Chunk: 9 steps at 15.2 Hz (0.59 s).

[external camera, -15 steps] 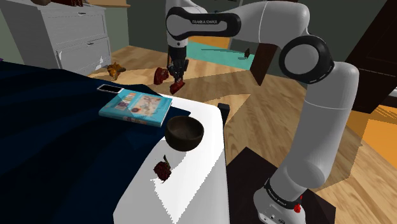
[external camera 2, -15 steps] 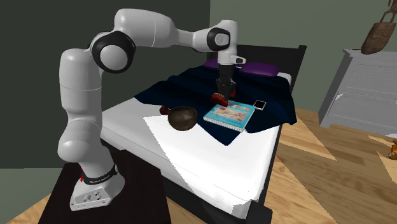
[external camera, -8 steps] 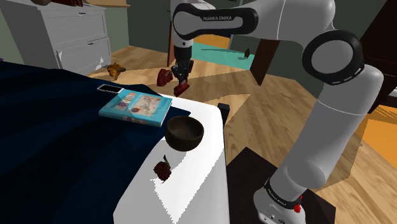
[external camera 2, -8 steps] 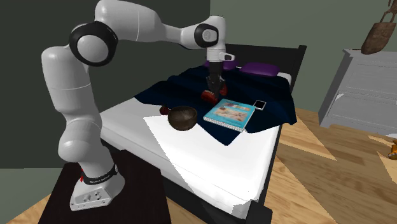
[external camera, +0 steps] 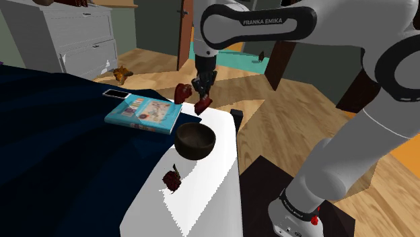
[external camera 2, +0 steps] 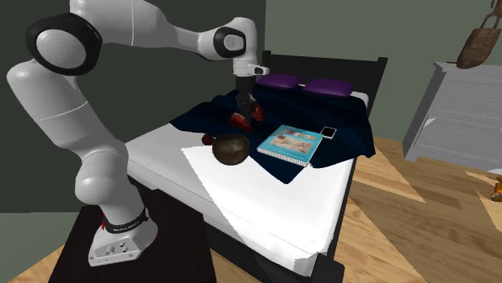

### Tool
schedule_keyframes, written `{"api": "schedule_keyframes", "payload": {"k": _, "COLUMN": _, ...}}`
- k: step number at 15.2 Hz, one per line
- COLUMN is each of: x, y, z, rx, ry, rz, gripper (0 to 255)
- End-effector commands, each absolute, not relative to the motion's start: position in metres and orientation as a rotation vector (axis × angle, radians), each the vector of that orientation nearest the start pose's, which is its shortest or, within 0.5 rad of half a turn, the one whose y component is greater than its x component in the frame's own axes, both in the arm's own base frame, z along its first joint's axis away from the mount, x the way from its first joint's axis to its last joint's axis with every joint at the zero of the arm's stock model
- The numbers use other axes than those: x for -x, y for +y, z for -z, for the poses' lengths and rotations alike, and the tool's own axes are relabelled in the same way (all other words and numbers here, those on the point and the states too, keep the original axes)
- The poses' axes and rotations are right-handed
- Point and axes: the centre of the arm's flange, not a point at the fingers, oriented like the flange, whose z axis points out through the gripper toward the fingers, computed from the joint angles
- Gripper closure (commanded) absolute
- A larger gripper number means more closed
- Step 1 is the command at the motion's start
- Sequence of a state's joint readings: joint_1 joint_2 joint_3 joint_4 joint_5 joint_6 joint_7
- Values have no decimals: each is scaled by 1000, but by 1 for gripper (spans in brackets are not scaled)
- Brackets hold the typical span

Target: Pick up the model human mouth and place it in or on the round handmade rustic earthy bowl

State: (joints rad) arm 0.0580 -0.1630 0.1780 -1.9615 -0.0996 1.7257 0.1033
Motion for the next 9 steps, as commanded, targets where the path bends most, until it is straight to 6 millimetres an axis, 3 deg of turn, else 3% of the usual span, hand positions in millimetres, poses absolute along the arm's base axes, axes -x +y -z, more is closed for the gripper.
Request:
{"api": "schedule_keyframes", "payload": {"k": 1, "x": -465, "y": 124, "z": -538, "rx": 3269, "ry": -242, "rz": -87, "gripper": 255}}
{"api": "schedule_keyframes", "payload": {"k": 4, "x": -426, "y": 137, "z": -540, "rx": 3269, "ry": -242, "rz": -87, "gripper": 255}}
{"api": "schedule_keyframes", "payload": {"k": 9, "x": -426, "y": 137, "z": -514, "rx": 3269, "ry": -242, "rz": -87, "gripper": 255}}
